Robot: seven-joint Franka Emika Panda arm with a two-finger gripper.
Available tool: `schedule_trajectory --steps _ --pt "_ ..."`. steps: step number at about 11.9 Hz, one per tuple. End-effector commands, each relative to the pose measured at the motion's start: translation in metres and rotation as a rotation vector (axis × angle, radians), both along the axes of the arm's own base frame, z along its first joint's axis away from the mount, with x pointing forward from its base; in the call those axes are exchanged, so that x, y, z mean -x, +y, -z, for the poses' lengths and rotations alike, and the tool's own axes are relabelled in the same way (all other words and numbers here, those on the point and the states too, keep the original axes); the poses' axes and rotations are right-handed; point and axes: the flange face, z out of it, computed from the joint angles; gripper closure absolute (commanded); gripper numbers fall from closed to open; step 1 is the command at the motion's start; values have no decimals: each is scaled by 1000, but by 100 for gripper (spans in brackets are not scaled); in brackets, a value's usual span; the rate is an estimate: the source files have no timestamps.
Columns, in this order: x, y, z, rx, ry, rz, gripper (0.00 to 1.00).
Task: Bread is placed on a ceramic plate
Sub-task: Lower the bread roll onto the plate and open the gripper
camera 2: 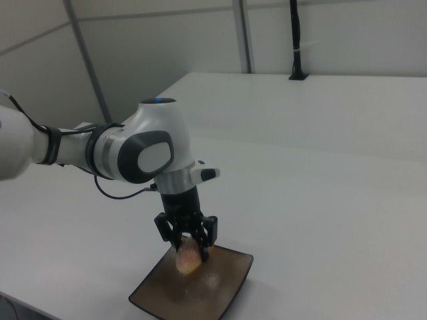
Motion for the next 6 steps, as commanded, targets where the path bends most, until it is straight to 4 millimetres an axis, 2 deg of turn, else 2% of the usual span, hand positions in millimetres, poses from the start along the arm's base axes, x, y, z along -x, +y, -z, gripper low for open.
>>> schedule_trajectory --steps 1,6 --pt "3 -1 22 9 60 -22 36" --pt "3 -1 23 7 64 -21 21"
